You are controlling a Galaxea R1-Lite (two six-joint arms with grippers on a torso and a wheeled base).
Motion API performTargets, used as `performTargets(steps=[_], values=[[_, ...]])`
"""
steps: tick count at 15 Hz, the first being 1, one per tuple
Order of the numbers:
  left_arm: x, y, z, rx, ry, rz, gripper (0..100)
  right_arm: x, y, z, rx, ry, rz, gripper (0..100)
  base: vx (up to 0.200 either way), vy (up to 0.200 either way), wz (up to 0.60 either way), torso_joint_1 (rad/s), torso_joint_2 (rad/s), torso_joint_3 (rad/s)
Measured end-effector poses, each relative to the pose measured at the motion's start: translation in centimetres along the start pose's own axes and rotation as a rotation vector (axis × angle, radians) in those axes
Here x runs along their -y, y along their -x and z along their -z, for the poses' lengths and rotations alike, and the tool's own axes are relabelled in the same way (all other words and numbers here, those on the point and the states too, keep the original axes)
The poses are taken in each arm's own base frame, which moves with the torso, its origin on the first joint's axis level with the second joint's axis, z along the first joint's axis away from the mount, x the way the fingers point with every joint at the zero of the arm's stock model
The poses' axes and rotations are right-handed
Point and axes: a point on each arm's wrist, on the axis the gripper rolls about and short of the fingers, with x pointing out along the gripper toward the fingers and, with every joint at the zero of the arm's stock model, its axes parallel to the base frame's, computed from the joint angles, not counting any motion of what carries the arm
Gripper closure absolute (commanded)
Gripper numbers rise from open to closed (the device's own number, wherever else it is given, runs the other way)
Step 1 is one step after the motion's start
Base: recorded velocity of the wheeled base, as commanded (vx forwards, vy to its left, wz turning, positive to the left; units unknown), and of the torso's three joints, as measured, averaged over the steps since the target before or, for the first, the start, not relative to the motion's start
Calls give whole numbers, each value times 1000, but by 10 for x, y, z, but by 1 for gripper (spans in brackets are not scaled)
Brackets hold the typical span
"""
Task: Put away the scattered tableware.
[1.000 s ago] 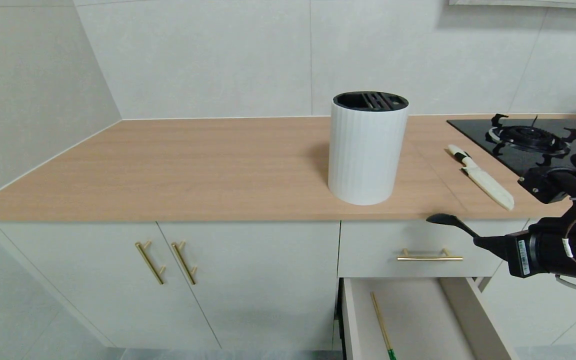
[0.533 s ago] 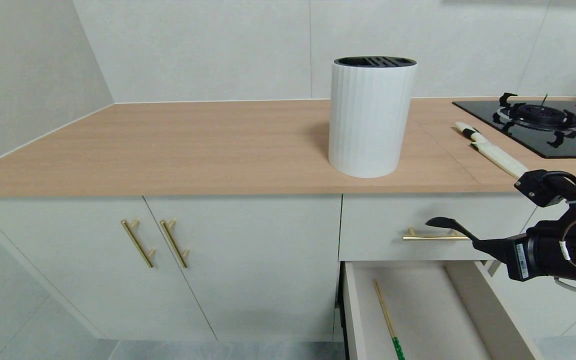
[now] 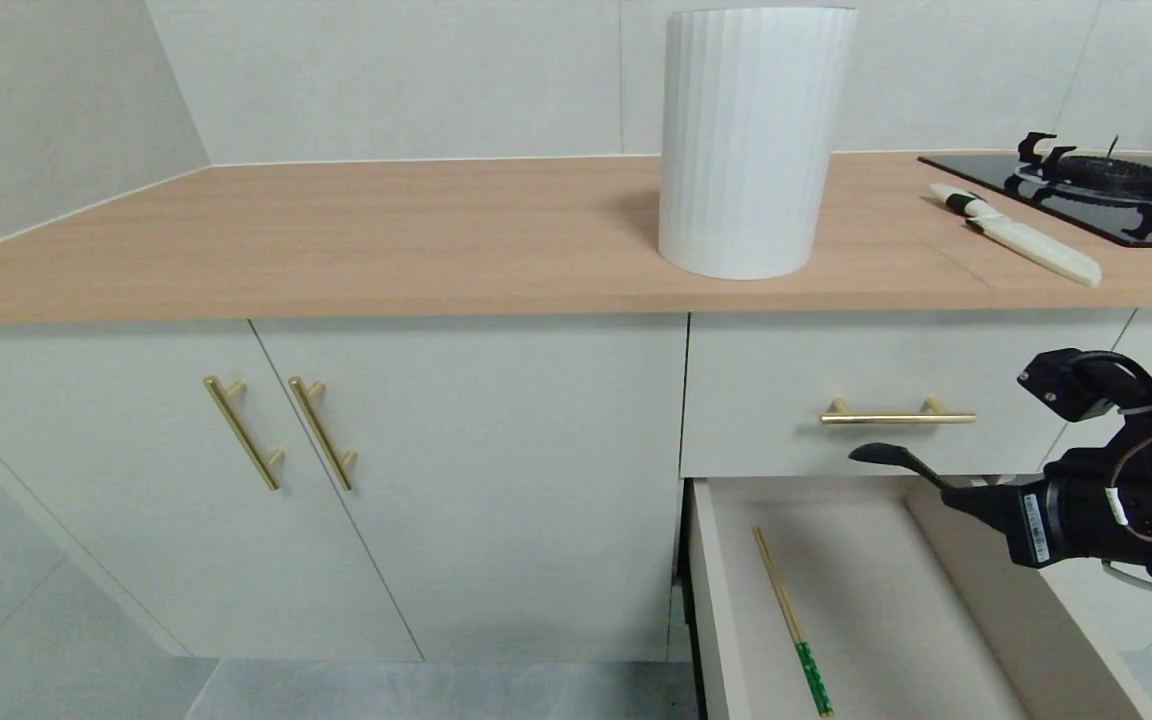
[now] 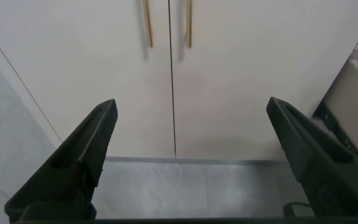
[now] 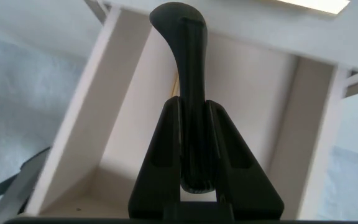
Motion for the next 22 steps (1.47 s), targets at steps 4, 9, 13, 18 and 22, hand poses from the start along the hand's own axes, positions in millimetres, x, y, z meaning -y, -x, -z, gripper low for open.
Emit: performTargets(steps=[4,9,13,18,22], values=[[0,0,0,2,0,0,0,0,-4,1,-12,0,2,100,0,0,0,-20,90,49],[0,0,0,2,0,0,0,1,-14,7,-59,53,6,100,0,0,0,0,0,0],[0,0,0,2,0,0,0,2,-36,22,-164,93,51,100,0,0,0,0,0,0],[0,0,0,2,0,0,0,-4,-71,34,-245,98,87,100,0,0,0,0,0,0],[0,0,0,2,0,0,0,-7,-106,46,-260,45,127,100,0,0,0,0,0,0]])
